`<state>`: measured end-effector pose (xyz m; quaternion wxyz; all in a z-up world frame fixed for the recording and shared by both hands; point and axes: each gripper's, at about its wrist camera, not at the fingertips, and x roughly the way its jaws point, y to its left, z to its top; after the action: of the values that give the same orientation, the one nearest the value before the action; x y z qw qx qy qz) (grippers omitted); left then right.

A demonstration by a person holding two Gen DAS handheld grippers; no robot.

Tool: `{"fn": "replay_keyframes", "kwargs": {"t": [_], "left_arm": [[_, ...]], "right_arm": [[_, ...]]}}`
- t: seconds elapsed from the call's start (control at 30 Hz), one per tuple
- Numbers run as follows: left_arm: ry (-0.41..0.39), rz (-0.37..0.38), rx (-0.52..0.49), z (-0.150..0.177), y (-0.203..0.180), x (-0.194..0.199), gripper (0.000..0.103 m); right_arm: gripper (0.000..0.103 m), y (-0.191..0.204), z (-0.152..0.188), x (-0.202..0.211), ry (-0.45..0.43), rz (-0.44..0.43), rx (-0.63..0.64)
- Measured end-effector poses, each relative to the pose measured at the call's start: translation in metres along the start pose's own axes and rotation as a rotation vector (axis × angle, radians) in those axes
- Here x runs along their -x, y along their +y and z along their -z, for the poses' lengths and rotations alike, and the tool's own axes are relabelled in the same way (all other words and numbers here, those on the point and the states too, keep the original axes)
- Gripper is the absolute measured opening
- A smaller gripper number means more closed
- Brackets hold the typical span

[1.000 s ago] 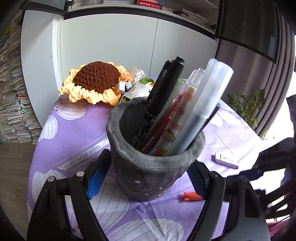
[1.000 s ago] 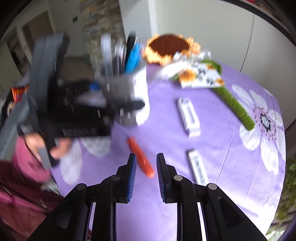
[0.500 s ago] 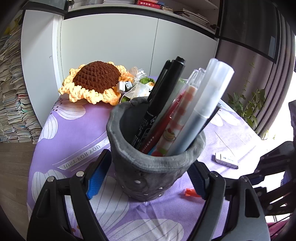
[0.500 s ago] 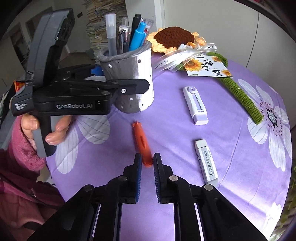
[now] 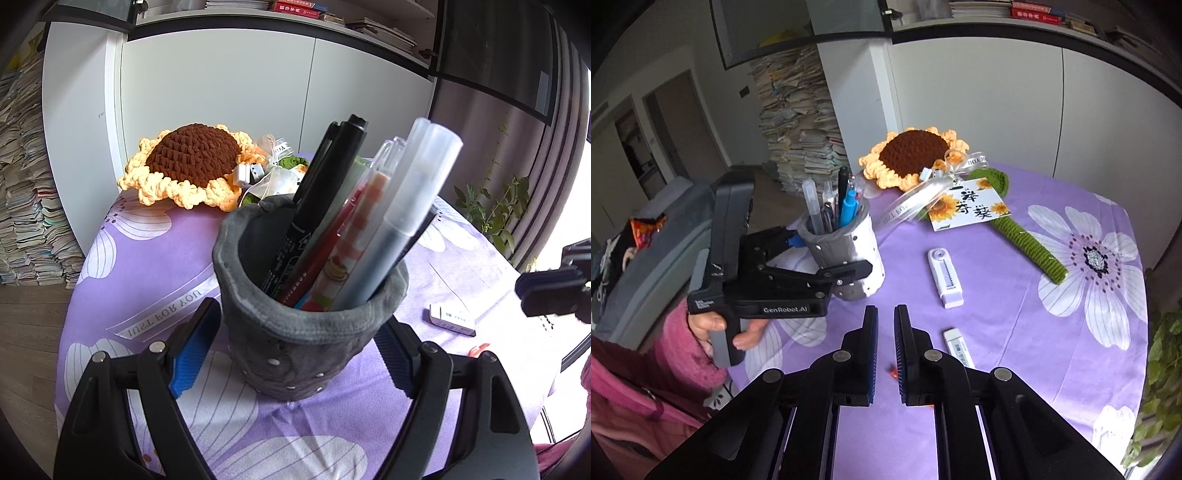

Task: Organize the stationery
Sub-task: 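Grasp the orange item with the right gripper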

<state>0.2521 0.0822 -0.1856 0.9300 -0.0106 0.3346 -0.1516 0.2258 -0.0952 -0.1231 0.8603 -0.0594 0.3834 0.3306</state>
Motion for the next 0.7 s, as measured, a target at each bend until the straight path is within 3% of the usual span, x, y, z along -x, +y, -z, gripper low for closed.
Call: {"fn": "replay_keyframes", "kwargs": {"t": [0.1,0.23,0.6,0.7], "left_arm": [[0.000,0.000,0.000,0.000,0.000,0.000,0.081],[-0.002,0.000,-0.002,0.000,0.000,0.000,0.081],[-0.004,-0.005,-0.005,0.000,0.000,0.002,0.082],[-0.005,-0.005,-0.007,0.001,0.000,0.002,0.082]], "right_arm": [[0.010,-0.006,0.011,-0.013,0.086,0.051,0.002],[0.010,-0.029,0.031,-0.022,0.237,0.126,-0.136],[0.011,-0.034,0.051,-0.034,0.348,0.190,-0.108],[0.026,-0.036,0.050,-0.039,0.349,0.164,-0.107]]}}
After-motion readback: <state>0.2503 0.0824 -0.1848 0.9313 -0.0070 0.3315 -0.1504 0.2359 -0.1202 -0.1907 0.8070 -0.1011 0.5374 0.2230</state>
